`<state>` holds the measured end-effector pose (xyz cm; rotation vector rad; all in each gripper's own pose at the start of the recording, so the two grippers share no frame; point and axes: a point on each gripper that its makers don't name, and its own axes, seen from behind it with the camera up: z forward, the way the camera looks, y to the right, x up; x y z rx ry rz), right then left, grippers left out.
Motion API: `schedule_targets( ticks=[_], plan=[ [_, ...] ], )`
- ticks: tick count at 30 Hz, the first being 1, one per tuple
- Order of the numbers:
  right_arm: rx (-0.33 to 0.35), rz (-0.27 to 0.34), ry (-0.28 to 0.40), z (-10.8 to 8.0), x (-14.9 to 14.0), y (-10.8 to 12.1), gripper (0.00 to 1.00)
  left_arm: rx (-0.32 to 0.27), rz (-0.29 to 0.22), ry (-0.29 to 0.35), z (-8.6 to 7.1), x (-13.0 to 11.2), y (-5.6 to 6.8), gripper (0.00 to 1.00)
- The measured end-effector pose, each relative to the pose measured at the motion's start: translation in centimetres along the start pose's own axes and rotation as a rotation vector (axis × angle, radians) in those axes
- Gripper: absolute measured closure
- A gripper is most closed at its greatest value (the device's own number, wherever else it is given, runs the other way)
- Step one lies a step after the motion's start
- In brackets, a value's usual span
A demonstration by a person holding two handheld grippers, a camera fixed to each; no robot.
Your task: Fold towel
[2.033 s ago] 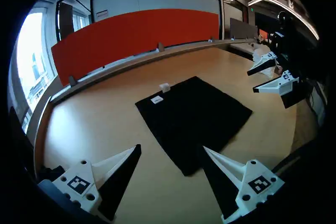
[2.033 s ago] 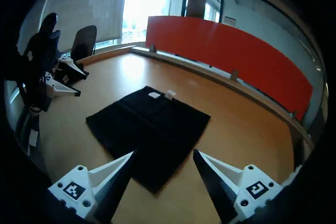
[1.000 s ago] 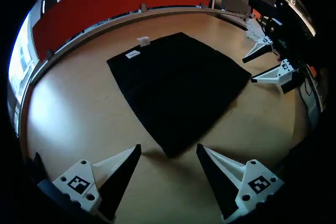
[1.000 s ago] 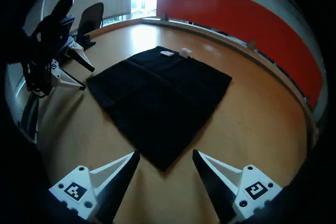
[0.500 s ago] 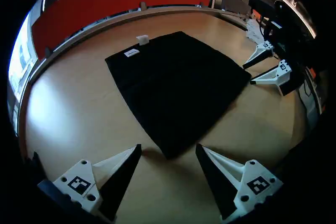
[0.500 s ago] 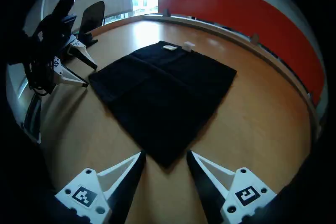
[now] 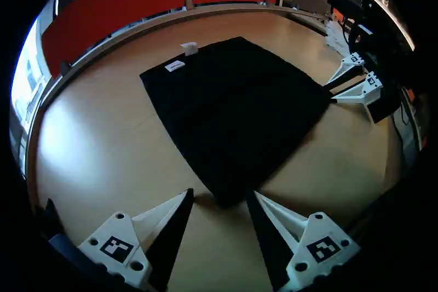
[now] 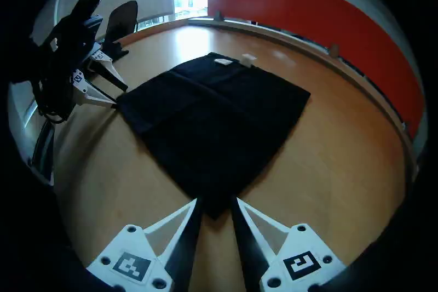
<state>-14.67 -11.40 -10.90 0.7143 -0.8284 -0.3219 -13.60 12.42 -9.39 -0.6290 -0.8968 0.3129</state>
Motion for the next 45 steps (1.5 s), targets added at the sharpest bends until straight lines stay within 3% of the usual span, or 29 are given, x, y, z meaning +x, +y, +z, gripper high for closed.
schedule_targets(
  ticks=[7, 9, 17, 24, 30, 36, 45],
  plan=[
    [0.002, 0.005, 0.001, -0.2, -0.1, -0.3, 0.73, -0.008, 0.011, -0.004, 0.0, 0.1, 0.7, 0.50],
    [0.003, 0.006, 0.001, -0.2, -0.1, -0.3, 0.77, -0.010, 0.013, -0.005, 0.0, 0.1, 0.8, 0.61],
    [-0.002, 0.019, -0.005, -0.3, 0.1, -0.2, 0.81, 0.004, 0.013, -0.003, 0.2, 0.2, 1.1, 0.82],
    [0.000, 0.033, 0.009, -0.7, 0.4, -0.3, 0.84, 0.017, 0.010, -0.001, 0.0, 0.2, 1.2, 0.83],
    [-0.006, 0.038, 0.024, -1.4, 1.1, -0.2, 0.84, 0.014, -0.022, 0.008, -0.6, 0.8, 1.4, 0.84],
    [-0.011, 0.036, 0.048, -2.6, 2.4, -0.4, 0.84, 0.019, -0.052, 0.022, -2.0, 1.9, 1.3, 0.83],
    [-0.014, 0.023, 0.079, -5.1, 4.6, -0.8, 0.84, 0.022, -0.053, 0.032, -4.3, 2.7, 1.7, 0.84]
  ],
)
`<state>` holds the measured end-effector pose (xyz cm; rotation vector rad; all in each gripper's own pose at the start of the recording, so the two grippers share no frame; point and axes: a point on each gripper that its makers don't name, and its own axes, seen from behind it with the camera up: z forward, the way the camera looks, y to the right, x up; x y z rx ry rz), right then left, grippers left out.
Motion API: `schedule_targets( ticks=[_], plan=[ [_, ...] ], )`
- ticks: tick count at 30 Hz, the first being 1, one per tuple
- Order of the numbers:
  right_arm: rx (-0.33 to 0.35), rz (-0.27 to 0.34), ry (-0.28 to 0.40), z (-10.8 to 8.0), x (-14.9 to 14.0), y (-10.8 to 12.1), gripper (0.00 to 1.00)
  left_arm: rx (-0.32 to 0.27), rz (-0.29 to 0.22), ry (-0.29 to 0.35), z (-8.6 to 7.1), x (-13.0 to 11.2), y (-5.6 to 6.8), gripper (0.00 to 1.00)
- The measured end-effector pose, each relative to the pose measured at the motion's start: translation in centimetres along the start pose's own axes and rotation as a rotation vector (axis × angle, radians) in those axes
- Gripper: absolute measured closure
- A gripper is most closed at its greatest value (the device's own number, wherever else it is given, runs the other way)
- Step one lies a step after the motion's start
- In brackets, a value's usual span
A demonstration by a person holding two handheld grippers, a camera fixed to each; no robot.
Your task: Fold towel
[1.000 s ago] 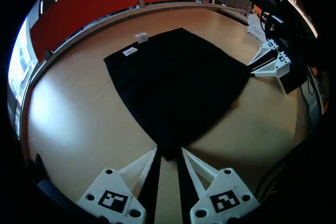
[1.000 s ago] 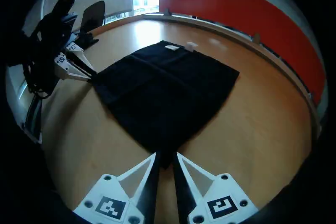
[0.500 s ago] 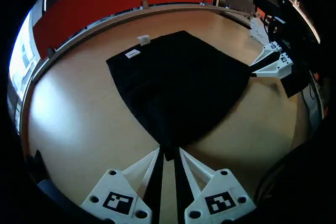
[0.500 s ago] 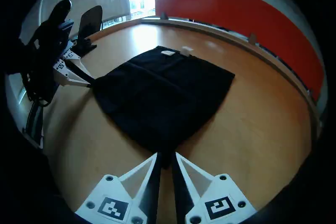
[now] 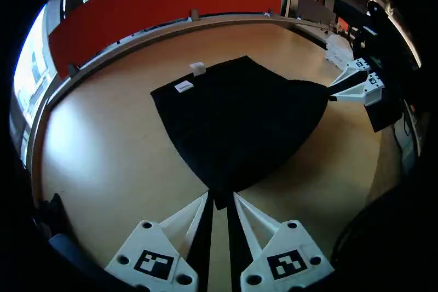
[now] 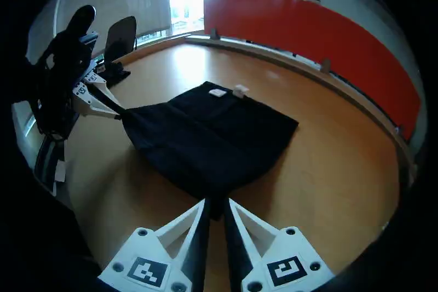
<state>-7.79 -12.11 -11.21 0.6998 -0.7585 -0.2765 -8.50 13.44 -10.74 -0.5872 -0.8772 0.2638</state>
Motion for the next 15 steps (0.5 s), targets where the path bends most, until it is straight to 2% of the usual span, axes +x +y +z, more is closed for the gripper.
schedule_targets(
  ticks=[6, 15],
  plan=[
    [0.001, 0.004, 0.015, -1.5, 1.3, -0.4, 0.84, -0.006, -0.030, -0.001, -1.6, 0.3, 0.6, 0.84],
    [0.001, -0.002, 0.020, -3.6, 2.1, -1.0, 0.84, -0.010, -0.041, 0.002, -3.5, 1.3, 1.2, 0.84]
  ],
)
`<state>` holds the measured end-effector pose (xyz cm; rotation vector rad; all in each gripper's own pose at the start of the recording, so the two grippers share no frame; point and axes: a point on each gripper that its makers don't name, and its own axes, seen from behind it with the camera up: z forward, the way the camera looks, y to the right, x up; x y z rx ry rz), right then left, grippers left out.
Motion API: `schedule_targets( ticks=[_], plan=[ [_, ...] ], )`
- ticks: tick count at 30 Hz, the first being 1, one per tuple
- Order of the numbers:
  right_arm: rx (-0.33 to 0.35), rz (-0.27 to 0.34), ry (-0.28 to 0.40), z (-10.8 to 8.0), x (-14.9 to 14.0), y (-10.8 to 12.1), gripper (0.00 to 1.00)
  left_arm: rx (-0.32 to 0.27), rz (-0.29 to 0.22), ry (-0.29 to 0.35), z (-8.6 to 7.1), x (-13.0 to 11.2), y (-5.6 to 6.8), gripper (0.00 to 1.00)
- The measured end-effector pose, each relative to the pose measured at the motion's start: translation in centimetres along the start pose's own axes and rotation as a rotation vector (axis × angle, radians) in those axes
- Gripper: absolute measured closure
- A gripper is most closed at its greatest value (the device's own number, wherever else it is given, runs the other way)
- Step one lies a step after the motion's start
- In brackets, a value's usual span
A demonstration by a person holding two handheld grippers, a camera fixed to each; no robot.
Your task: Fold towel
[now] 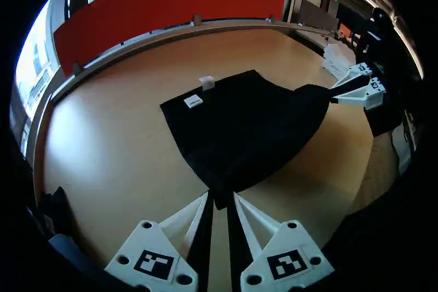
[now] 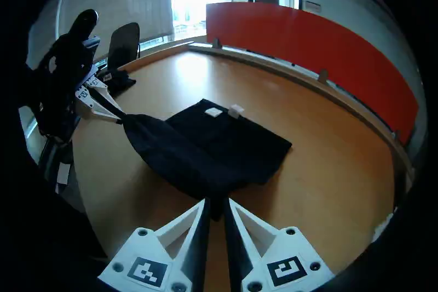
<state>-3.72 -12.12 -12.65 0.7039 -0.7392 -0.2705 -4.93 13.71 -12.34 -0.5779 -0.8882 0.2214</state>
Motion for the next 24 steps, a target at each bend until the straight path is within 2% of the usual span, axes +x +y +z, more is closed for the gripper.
schedule_targets(
  ticks=[9, 24],
  plan=[
    [0.005, -0.005, 0.000, -1.4, 0.6, -0.5, 0.84, -0.011, -0.037, 0.005, -1.7, 0.9, 0.5, 0.84],
    [0.021, -0.011, -0.009, -3.4, 1.0, -1.1, 0.84, -0.034, -0.038, -0.001, -3.8, 1.1, 1.6, 0.84]
  ],
)
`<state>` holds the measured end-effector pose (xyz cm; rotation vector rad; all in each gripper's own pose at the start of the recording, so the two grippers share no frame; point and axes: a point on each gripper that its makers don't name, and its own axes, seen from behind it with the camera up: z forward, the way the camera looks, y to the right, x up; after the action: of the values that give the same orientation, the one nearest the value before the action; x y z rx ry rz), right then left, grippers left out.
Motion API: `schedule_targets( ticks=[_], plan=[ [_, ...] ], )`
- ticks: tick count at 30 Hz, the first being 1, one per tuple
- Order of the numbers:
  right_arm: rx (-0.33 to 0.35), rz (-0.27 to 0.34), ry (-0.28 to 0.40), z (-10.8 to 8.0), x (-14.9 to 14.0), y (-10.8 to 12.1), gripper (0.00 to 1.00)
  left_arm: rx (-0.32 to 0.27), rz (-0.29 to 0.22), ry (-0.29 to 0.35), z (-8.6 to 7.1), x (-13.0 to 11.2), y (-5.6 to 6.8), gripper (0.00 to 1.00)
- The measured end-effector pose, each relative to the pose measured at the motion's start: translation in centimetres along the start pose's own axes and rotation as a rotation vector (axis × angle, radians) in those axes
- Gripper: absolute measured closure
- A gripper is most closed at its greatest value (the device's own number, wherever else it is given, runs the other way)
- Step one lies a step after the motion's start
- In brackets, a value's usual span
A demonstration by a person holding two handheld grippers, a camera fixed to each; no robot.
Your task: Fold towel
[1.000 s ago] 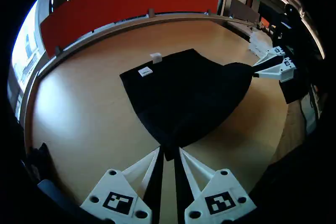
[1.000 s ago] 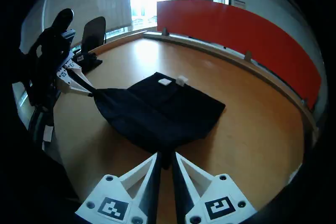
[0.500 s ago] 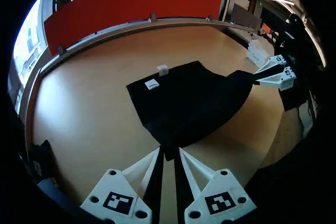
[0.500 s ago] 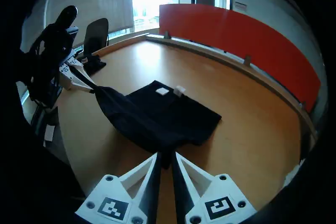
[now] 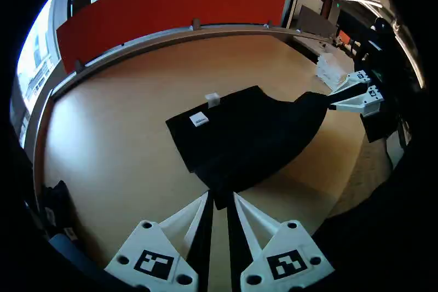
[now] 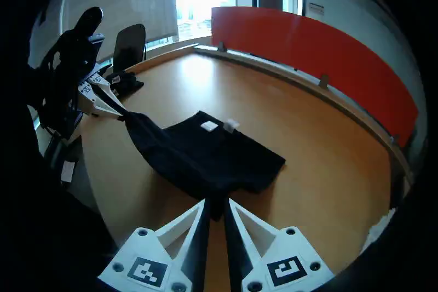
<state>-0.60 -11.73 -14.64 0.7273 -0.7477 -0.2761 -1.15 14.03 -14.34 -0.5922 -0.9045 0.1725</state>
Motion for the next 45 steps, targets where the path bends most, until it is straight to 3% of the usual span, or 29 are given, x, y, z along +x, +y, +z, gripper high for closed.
schedule_targets(
  ticks=[15, 24, 30, 45],
  plan=[
    [0.017, 0.003, -0.011, -1.3, 0.2, -0.6, 0.84, -0.003, -0.008, 0.008, -1.2, 0.8, 0.2, 0.84],
    [0.010, -0.006, -0.019, -0.9, 0.4, 0.1, 0.84, 0.000, -0.019, 0.012, -0.7, 1.4, 0.0, 0.84],
    [0.002, -0.017, -0.020, 0.5, 1.4, 1.7, 0.84, 0.013, -0.028, 0.031, 0.4, 2.9, -0.9, 0.84],
    [-0.004, 0.003, -0.060, 5.2, 1.5, 6.5, 0.84, 0.037, -0.054, 0.011, 6.1, 5.6, -4.1, 0.84]
  ],
)
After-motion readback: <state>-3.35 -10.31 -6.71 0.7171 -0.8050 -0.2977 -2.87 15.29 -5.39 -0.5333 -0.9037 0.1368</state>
